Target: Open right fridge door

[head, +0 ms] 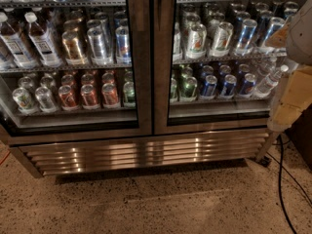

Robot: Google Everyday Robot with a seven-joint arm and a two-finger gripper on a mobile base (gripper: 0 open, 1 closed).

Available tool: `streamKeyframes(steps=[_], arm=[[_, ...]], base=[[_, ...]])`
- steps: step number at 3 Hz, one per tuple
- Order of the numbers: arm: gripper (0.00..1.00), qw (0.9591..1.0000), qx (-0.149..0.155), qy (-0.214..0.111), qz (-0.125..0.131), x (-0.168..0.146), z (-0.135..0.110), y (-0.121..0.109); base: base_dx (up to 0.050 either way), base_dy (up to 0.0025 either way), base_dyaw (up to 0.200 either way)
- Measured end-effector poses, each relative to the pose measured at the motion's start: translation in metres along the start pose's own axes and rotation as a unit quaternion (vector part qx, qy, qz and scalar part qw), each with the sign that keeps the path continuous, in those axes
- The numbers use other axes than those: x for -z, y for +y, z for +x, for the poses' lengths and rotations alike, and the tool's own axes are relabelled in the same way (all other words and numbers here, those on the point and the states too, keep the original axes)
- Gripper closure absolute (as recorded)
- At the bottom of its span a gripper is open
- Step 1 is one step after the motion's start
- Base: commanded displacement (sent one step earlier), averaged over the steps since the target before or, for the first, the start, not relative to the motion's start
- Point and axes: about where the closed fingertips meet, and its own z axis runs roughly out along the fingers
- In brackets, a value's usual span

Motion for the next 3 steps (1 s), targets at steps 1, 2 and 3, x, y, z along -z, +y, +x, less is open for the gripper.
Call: streamKeyframes(steps=[1, 2, 3], arm=[[0.0, 1.0, 0.0, 0.0, 0.0, 0.0, 0.0, 0.0], [0.0, 1.0, 0.0, 0.0, 0.0, 0.0, 0.0, 0.0], [0.0, 1.0, 0.0, 0.0, 0.0, 0.0, 0.0, 0.0]], base=[[0.048, 0.0, 0.0], [0.042, 0.00227, 0.108], [0.0, 0.0, 0.0]])
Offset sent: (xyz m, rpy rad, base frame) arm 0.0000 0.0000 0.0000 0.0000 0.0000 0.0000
